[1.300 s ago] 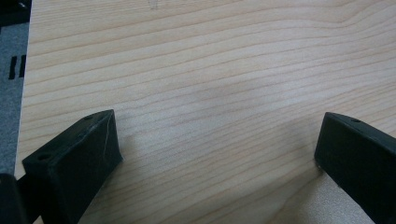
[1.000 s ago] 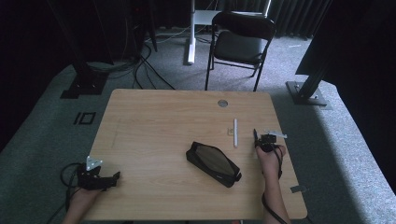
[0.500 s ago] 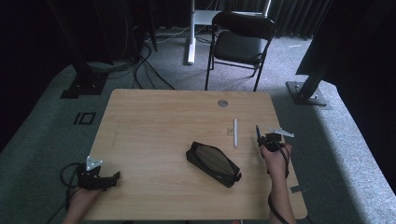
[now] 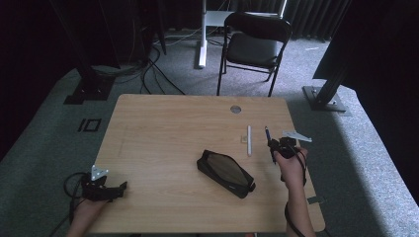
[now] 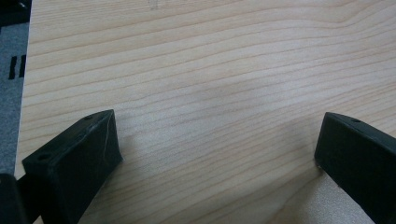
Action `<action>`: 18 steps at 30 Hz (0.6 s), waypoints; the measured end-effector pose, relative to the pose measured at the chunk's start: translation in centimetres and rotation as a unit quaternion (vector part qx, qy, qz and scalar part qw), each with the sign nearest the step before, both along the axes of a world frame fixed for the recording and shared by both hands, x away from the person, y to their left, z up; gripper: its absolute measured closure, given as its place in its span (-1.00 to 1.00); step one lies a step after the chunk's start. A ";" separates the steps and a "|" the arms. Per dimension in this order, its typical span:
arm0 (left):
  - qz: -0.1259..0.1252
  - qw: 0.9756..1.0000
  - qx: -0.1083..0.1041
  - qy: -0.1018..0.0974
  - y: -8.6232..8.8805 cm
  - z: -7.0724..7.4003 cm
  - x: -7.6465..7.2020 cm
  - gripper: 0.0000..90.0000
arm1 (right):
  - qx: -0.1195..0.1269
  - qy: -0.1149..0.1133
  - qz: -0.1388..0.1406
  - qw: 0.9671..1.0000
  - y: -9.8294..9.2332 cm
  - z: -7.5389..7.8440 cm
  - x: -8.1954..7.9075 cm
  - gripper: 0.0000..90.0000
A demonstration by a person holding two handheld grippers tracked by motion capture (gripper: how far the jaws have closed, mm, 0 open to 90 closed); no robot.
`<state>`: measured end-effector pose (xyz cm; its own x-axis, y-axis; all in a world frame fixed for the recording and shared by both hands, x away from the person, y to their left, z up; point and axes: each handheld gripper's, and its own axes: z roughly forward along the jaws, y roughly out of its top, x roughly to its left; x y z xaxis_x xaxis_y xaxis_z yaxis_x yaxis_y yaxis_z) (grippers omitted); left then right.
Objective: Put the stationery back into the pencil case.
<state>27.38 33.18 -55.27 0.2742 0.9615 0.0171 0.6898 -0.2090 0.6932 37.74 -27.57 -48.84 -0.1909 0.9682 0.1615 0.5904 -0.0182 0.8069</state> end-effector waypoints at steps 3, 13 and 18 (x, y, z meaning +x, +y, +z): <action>0.000 1.000 0.000 0.000 0.0 0.0 0.0 -0.99 | 0.007 -0.005 0.010 1.000 0.2 0.5 -0.2 0.77; 0.000 1.000 0.000 0.000 0.0 0.0 0.0 -0.99 | 0.021 -0.030 0.049 0.998 0.9 1.8 -0.9 0.77; 0.000 1.000 0.000 0.000 0.0 0.0 0.0 -0.99 | 0.016 -0.036 0.078 0.996 1.5 2.5 -1.4 0.77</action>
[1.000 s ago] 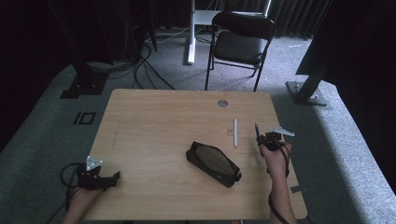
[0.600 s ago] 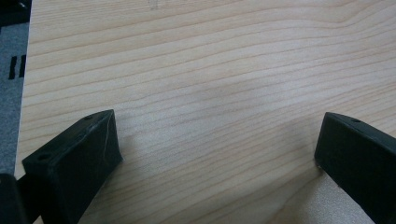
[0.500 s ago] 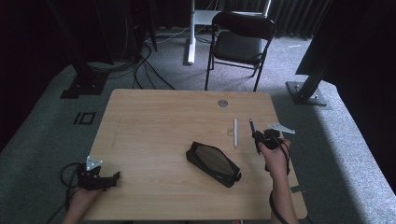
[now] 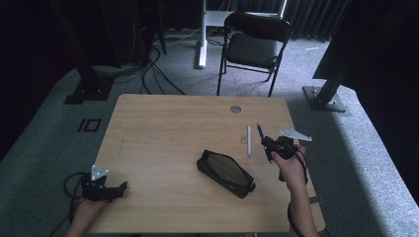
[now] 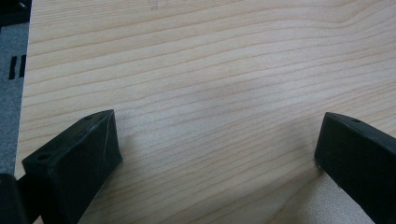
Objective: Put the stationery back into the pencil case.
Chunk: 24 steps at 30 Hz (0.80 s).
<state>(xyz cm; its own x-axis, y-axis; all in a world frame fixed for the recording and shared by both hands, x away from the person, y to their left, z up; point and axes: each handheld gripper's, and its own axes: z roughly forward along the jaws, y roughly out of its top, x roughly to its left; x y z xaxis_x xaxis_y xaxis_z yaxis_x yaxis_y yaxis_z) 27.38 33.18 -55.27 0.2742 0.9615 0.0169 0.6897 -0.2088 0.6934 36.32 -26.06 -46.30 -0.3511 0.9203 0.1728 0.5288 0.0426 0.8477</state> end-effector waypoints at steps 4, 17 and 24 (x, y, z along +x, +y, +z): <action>0.000 1.000 0.000 0.000 0.0 0.0 0.0 -0.99 | -0.003 -0.008 0.023 1.000 0.6 0.7 -0.6 0.77; 0.000 1.000 0.000 0.000 0.0 0.0 0.0 -0.99 | 0.005 -0.017 0.103 0.995 2.6 2.2 -1.9 0.77; 0.000 1.000 0.000 0.000 0.0 0.0 0.0 -0.99 | -0.007 -0.024 0.131 0.991 3.6 3.0 -2.6 0.77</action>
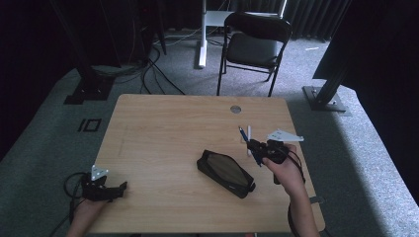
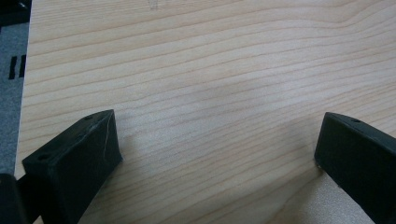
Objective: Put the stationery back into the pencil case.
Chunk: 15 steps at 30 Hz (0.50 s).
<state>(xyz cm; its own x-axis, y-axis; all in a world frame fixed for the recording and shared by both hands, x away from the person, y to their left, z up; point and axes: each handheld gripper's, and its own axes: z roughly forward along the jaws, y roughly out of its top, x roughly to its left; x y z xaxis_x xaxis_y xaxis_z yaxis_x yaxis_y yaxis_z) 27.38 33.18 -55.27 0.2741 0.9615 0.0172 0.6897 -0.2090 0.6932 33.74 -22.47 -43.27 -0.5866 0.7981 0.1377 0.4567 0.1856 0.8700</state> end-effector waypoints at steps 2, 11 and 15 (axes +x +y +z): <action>0.000 1.000 0.000 0.000 0.0 0.0 0.0 -0.99 | -0.002 -0.002 0.008 1.000 0.3 0.1 -0.2 0.76; 0.000 1.000 0.000 0.000 0.0 0.0 0.0 -0.99 | 0.004 0.006 0.059 0.998 1.8 0.0 -0.7 0.77; 0.000 1.000 0.000 0.000 0.0 0.0 0.0 -0.99 | -0.002 0.011 0.073 0.997 2.7 -0.2 -0.8 0.77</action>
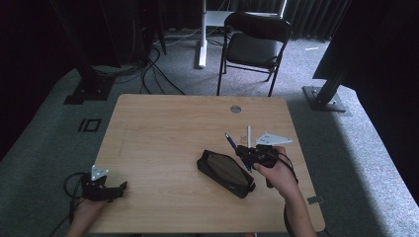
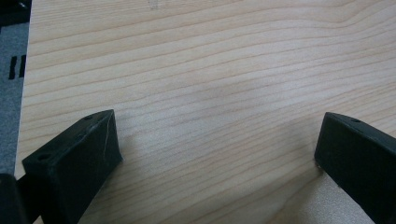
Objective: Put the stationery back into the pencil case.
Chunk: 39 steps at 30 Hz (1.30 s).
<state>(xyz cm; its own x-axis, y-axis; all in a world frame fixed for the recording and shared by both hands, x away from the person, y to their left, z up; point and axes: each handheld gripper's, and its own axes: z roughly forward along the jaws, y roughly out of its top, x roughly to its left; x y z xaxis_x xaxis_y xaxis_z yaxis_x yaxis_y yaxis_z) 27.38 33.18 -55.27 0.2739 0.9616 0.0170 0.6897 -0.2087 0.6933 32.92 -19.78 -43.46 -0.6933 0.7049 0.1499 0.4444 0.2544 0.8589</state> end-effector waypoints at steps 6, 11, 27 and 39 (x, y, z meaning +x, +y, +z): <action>0.000 1.000 0.000 0.000 0.0 0.0 0.0 -0.99 | -0.017 0.007 0.028 0.999 1.4 -0.4 -0.3 0.77; 0.000 1.000 0.000 0.000 0.0 0.0 0.0 -0.99 | -0.027 0.013 0.049 0.998 2.3 -0.8 -0.4 0.76; 0.000 1.000 0.000 0.000 0.0 0.0 0.0 -0.99 | -0.075 0.038 0.092 0.992 3.4 -1.6 0.0 0.76; 0.000 1.000 0.000 0.000 0.0 0.0 0.0 -0.99 | -0.103 0.065 0.092 0.988 4.0 -2.9 0.4 0.77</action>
